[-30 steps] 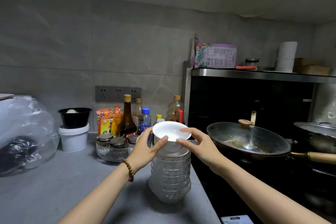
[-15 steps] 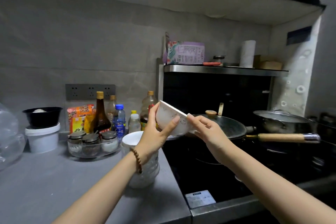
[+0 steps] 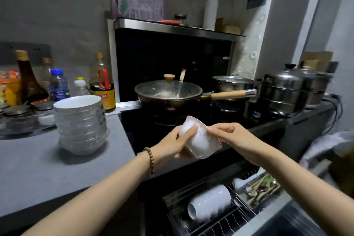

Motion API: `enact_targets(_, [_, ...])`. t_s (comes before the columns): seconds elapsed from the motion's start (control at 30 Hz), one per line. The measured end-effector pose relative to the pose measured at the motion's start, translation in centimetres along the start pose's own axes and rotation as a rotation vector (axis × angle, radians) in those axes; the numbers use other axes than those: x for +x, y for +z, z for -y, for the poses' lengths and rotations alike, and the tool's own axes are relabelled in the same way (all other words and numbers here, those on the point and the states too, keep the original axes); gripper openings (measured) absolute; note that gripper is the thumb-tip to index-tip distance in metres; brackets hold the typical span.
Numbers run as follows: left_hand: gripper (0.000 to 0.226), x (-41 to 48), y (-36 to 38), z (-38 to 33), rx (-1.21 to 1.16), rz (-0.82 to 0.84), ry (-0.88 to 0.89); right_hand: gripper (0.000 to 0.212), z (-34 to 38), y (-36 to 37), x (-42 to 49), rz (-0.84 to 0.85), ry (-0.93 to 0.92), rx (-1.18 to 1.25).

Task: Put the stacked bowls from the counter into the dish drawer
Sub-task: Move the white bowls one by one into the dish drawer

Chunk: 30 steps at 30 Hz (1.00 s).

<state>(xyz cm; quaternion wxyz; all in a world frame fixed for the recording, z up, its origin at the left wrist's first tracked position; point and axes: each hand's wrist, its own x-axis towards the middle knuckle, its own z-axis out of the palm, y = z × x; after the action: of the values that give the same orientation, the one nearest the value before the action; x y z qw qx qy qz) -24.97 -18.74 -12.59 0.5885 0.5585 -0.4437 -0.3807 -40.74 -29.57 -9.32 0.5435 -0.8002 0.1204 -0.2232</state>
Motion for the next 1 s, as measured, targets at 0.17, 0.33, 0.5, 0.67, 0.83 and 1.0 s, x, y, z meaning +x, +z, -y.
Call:
enact_targets(0.17, [0.059,0.7,2.5,5.1,0.022,0.124,-0.161,0.027,-5.3,-1.4,-2.4,-0.058,0.131,0.028])
enact_targets(0.33, [0.050,1.5,2.9,11.6,-0.004,0.237,-0.309,0.023,-11.0,-1.3,-3.0,-0.056,0.281,0.046])
enact_targets(0.5, [0.060,1.9,2.4,17.7,-0.095,0.137,-0.507,0.019,-17.3,0.5,-2.4,-0.032,0.406,0.042])
enact_targets(0.67, [0.035,2.3,1.3,22.7,-0.150,0.025,-0.610,0.021,-22.6,2.4,-1.3,-0.021,0.525,0.103])
enact_targets(0.83, [0.064,3.3,-0.2,25.9,-0.067,0.018,-0.688,0.014,-26.4,3.6,-0.1,-0.028,0.605,0.149])
enact_targets(1.0, [0.065,5.3,-1.6,28.9,0.216,0.050,-0.742,0.025,-29.5,3.0,0.3,0.036,0.699,0.157])
